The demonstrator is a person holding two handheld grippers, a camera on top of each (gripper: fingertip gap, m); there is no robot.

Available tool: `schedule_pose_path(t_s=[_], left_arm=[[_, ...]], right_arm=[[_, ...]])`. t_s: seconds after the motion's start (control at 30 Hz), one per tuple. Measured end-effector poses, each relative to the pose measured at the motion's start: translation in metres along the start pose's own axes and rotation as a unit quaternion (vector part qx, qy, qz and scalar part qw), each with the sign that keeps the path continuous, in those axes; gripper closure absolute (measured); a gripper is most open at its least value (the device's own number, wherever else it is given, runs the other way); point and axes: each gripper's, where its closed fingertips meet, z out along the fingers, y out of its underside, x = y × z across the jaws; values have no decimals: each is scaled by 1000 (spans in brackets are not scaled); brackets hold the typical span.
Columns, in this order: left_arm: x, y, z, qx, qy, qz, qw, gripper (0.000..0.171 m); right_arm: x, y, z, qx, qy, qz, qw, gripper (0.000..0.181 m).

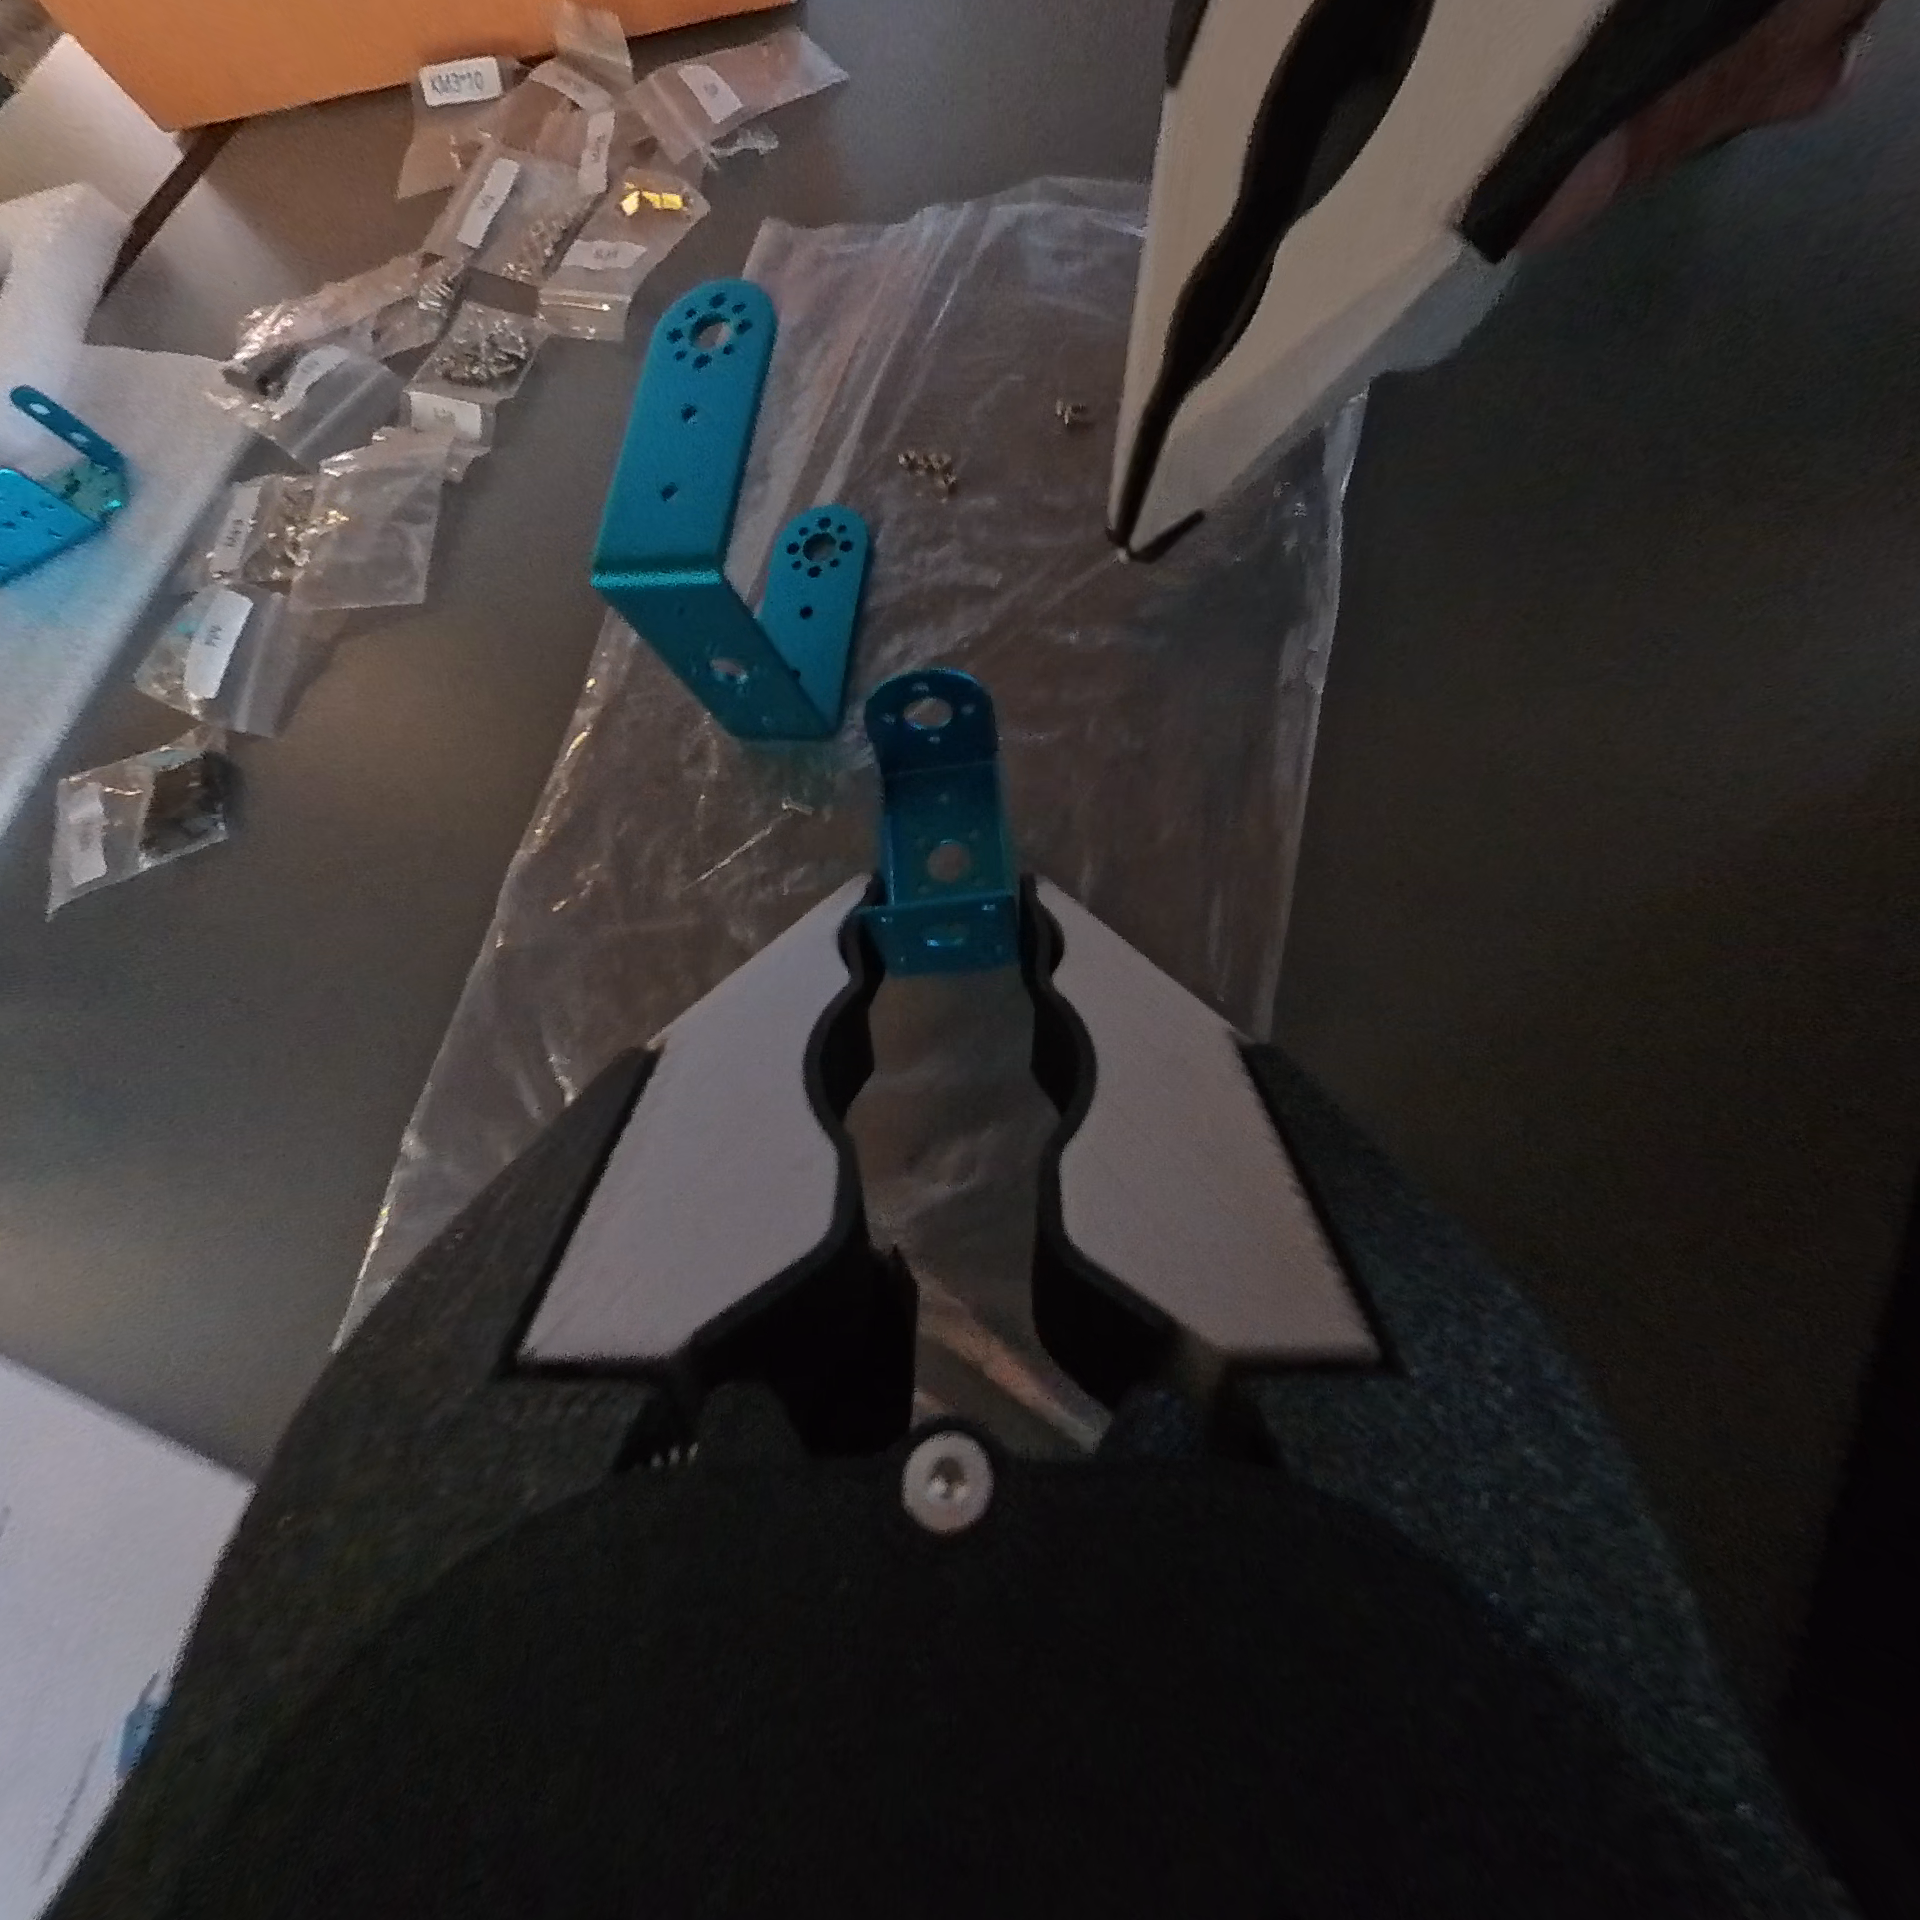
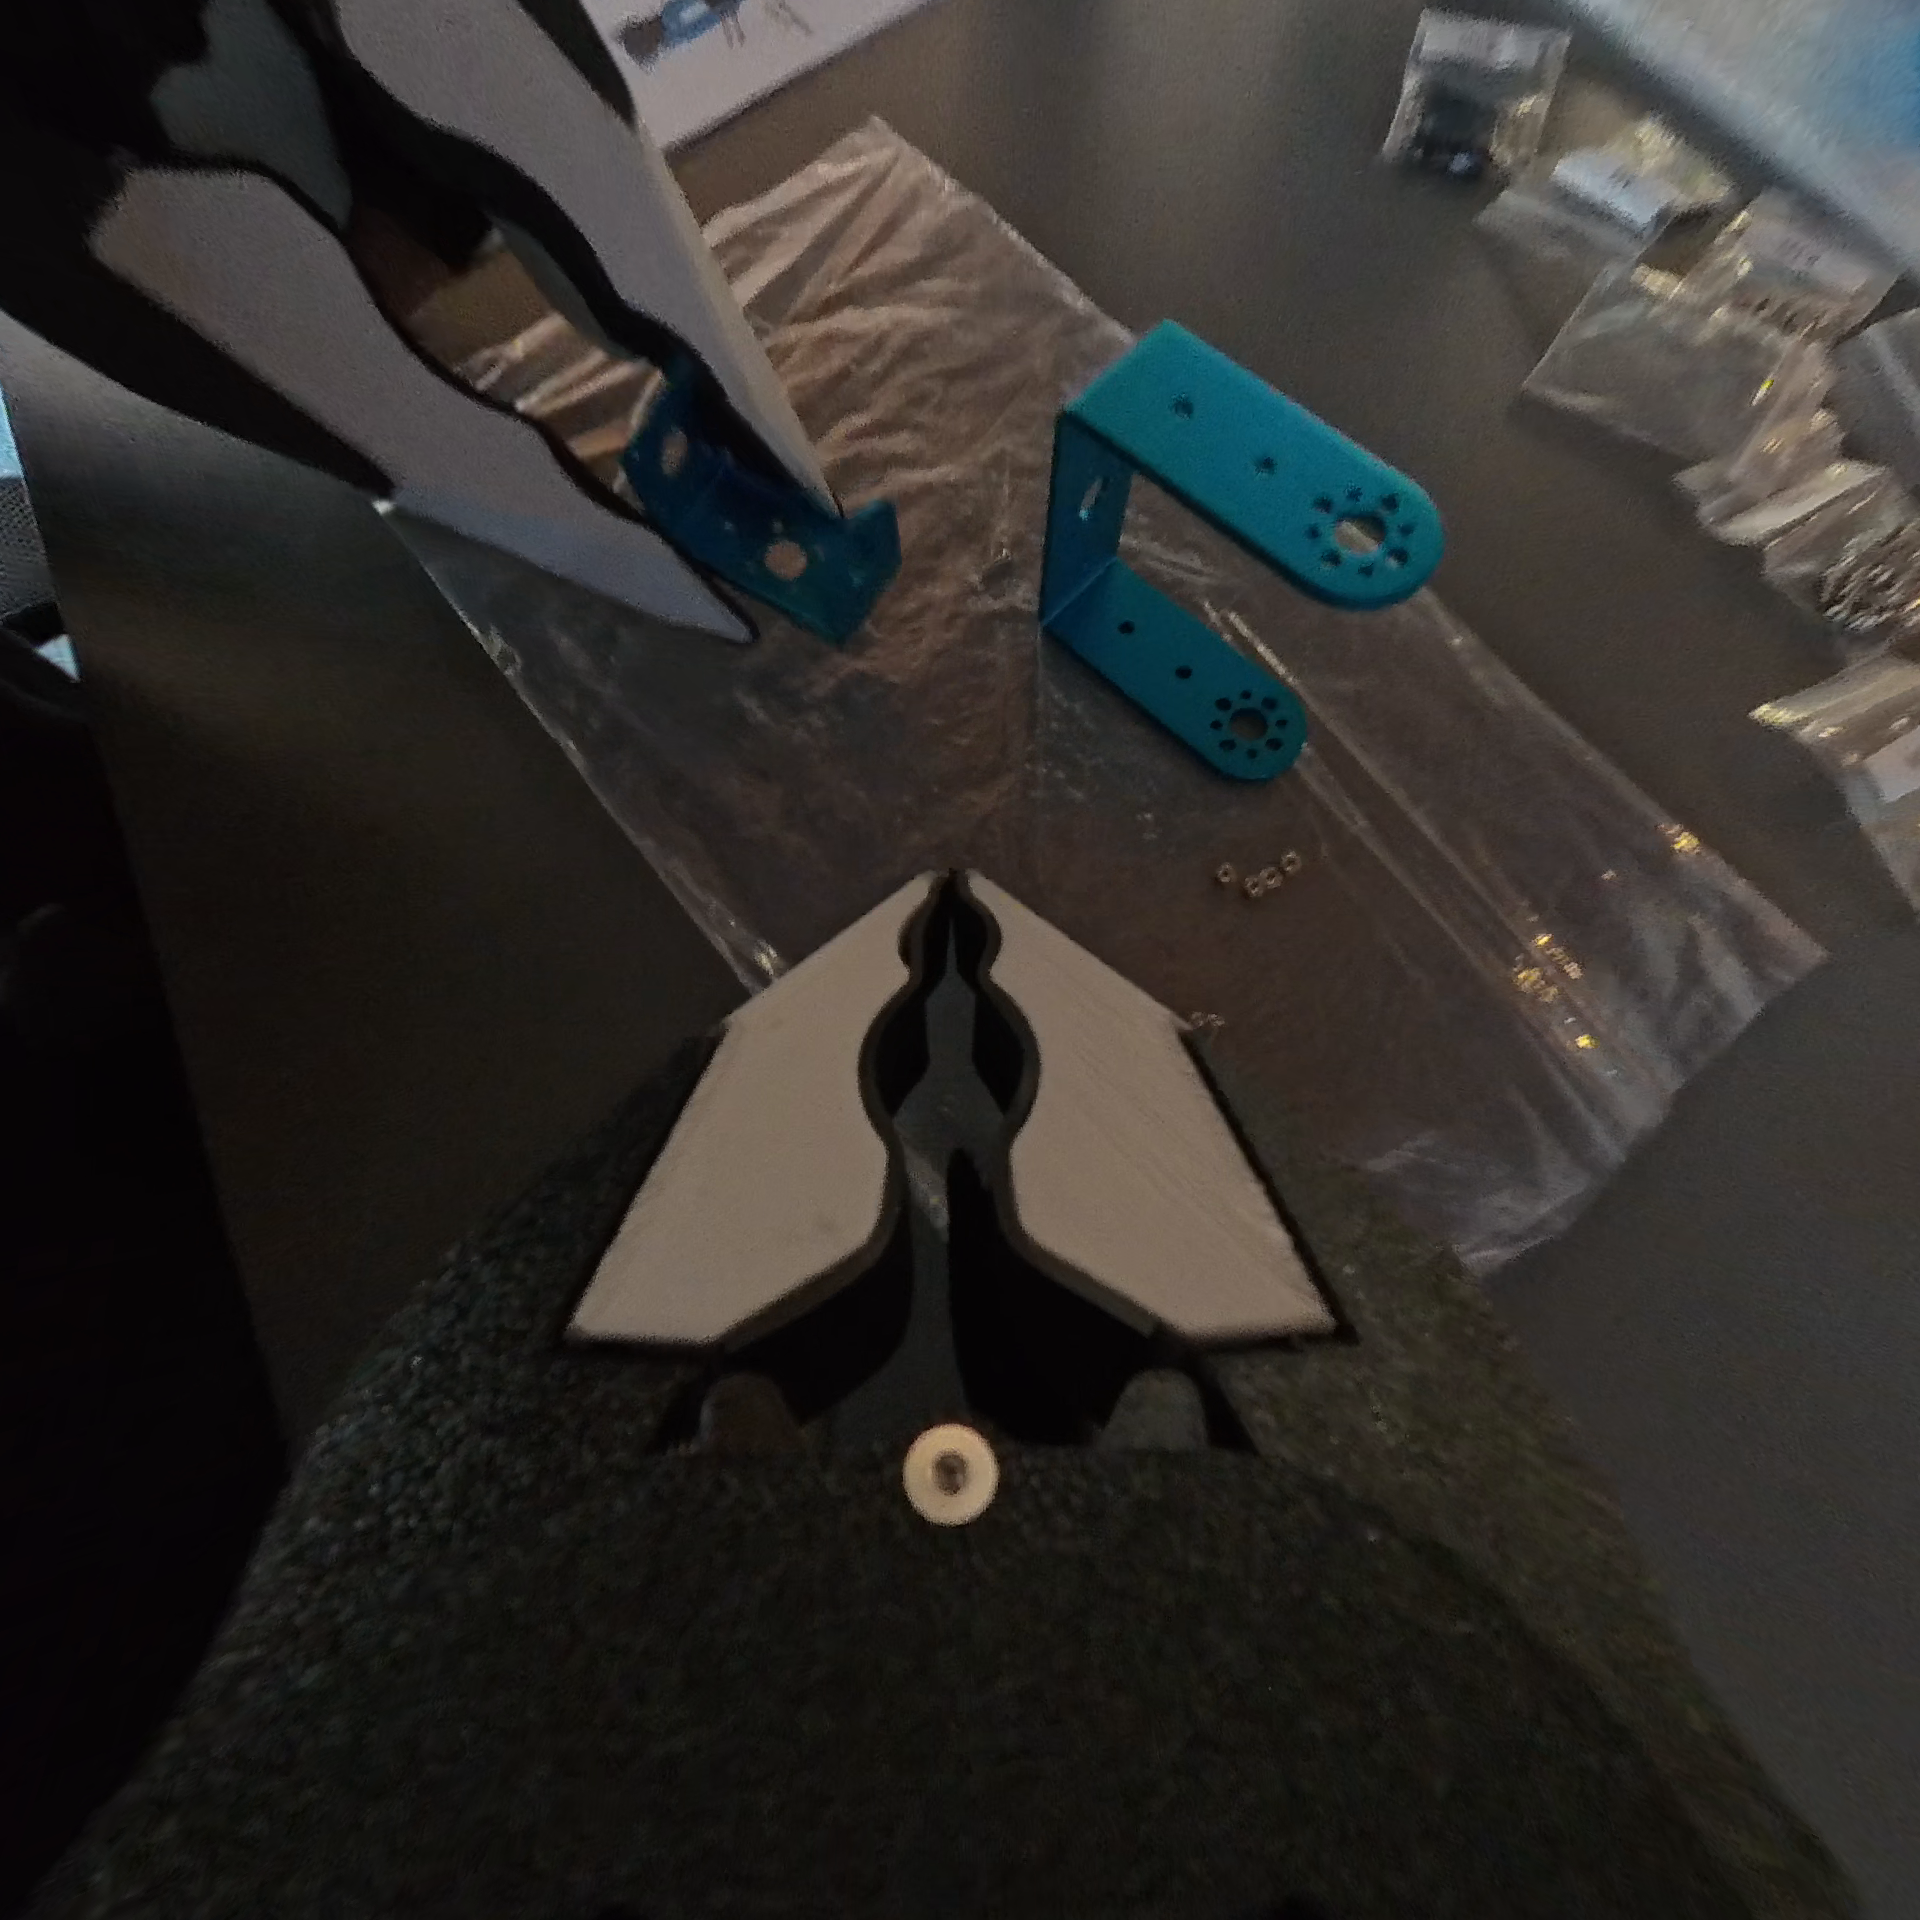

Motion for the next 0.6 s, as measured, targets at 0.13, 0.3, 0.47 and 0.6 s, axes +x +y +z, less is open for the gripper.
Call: schedule_pose_path(t_s=[0.13,0.3,0.47,0.6], left_arm=[[6,-4,8,-1,17,1,1000,147],[6,-12,15,8,25,5,1000,147],[7,-19,17,18,33,2,999,147],[11,-20,18,15,33,23,999,148]], right_arm=[[-1,-18,-5,39,37,-74,996,181],[-14,-38,-7,89,52,-147,984,181],[-24,-48,0,105,87,-218,966,181],[-27,-46,11,85,124,-272,950,181]])
